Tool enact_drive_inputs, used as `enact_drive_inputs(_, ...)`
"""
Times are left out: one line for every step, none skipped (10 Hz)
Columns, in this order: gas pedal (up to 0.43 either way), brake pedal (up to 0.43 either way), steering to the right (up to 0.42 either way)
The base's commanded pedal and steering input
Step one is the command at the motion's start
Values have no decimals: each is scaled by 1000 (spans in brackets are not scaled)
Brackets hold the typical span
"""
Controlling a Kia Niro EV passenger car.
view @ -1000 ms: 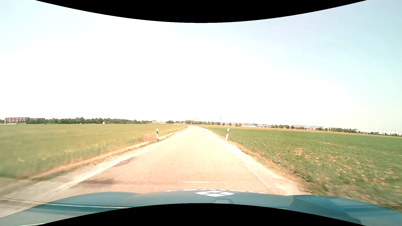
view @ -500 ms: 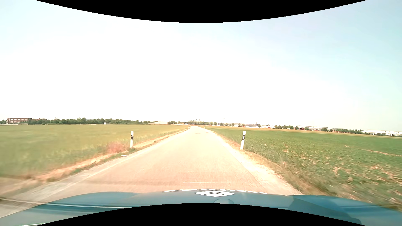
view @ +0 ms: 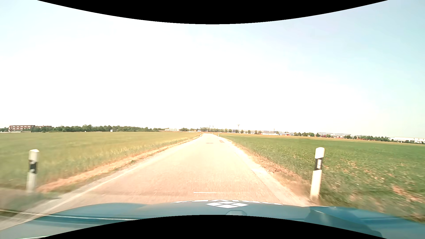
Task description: Follow the waypoints while adhering to traffic rules and regulations
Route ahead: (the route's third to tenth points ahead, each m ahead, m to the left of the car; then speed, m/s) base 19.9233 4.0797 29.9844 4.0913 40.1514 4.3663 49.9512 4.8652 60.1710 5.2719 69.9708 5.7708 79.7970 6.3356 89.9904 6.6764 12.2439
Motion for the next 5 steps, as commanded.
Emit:
enact_drive_inputs(20, 0, -6)
enact_drive_inputs(20, 0, -4)
enact_drive_inputs(20, 0, -4)
enact_drive_inputs(20, 0, -4)
enact_drive_inputs(20, 0, -4)
